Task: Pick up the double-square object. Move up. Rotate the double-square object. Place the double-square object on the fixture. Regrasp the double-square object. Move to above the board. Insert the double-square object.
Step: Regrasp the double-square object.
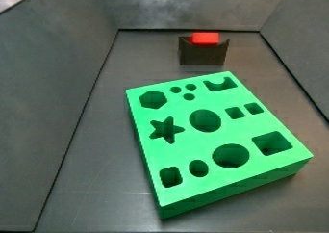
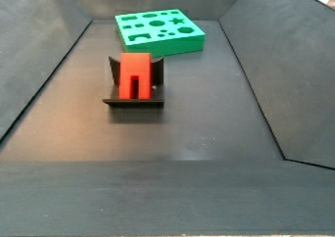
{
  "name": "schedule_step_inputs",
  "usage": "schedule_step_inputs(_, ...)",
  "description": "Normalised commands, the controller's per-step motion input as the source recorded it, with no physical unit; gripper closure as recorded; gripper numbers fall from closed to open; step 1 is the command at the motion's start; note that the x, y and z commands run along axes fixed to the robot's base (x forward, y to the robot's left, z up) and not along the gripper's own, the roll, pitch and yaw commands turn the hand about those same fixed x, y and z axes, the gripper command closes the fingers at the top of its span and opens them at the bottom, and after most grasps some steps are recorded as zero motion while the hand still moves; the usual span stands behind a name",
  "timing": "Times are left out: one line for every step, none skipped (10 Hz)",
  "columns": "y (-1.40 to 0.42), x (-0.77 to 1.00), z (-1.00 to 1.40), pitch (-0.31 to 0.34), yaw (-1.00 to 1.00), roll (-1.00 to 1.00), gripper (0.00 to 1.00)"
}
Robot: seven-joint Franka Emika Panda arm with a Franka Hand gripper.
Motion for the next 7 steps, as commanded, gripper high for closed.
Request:
schedule_step_inputs(-0.04,-0.02,0.05,0.059,0.02,1.0,0.0)
schedule_step_inputs(-0.02,-0.03,0.03,0.057,0.02,1.0,0.0)
schedule_step_inputs(-0.03,-0.02,0.01,0.05,0.02,1.0,0.0)
schedule_step_inputs(-0.03,-0.03,0.02,0.048,0.02,1.0,0.0)
schedule_step_inputs(-0.02,-0.03,0.02,0.042,0.02,1.0,0.0)
schedule_step_inputs(-0.02,-0.02,0.01,0.038,0.02,1.0,0.0)
schedule_step_inputs(-0.02,-0.01,0.0,0.034,0.02,1.0,0.0)
